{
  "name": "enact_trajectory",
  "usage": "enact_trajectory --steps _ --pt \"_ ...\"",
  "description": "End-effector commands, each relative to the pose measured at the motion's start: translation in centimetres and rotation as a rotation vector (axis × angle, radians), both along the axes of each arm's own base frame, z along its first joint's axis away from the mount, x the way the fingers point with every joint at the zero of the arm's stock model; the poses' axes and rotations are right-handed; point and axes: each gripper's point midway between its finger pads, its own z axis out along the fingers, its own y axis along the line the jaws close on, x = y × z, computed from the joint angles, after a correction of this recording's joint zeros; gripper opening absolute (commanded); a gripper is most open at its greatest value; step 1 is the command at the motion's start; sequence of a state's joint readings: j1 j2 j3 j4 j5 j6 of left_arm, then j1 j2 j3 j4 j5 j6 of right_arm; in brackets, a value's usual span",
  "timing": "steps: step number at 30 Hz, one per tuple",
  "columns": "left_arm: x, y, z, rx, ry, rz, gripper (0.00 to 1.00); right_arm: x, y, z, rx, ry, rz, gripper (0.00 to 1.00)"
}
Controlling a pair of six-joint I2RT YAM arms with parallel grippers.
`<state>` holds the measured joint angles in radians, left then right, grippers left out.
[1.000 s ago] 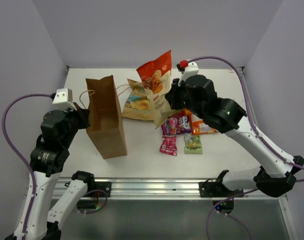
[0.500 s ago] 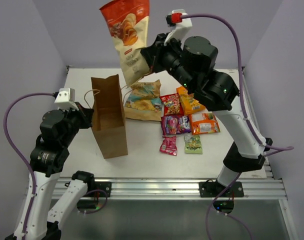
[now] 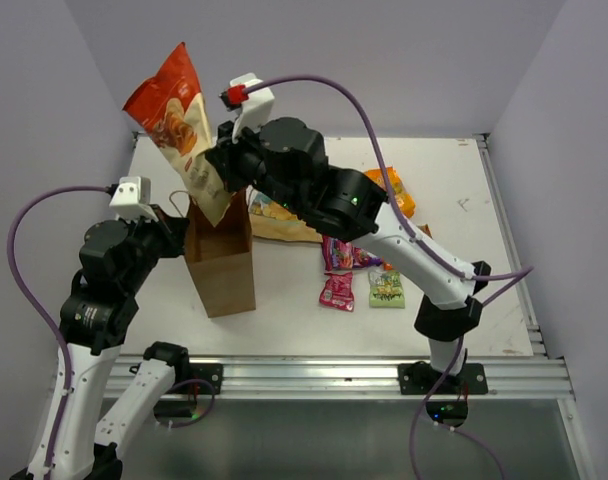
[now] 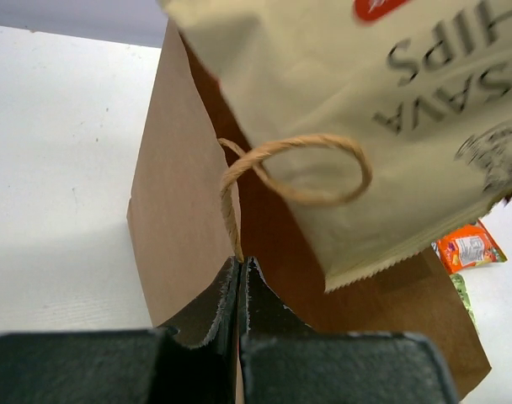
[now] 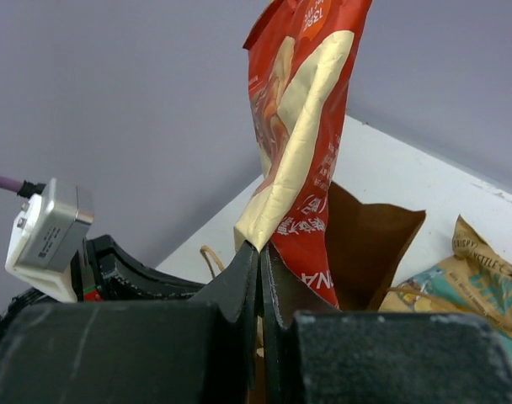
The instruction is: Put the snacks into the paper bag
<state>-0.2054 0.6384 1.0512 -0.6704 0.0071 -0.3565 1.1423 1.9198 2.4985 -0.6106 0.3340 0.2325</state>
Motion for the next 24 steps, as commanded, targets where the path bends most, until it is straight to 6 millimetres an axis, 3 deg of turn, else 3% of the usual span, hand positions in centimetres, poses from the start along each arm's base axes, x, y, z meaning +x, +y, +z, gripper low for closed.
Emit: enact_trajectory --steps 1,3,4,12,18,24 --pt "-0.1 -0.3 1.8 -0.010 -0.065 -0.019 0.00 -1.7 0.2 2.3 0.072 -0.059 -0.012 0.00" --pt "-0.1 -0.3 1.8 -0.013 -0.065 -0.018 0.00 -2.5 0.4 1.9 0.074 -0.054 -0.014 0.00" --pt "-0.2 -0.3 1.8 -0.014 -0.066 -0.020 0.00 -3.5 1.5 0.1 0.041 -0.035 0.006 0.00" --pt "-0.5 -0.1 1.8 -0.010 -0.072 -0.014 0.00 -8.5 4.3 -5.9 -0.079 0.010 0.028 0.00" --pt "-0.8 0.2 1.8 0.006 -0.078 -0.007 0.00 -11.5 4.4 -9.7 -0.138 0.079 0.050 0.00" --pt "-0.9 0.1 1.9 0.005 -0.080 -0.010 0.00 -11.7 3.1 -13.6 -0.228 0.114 -0.009 0.00"
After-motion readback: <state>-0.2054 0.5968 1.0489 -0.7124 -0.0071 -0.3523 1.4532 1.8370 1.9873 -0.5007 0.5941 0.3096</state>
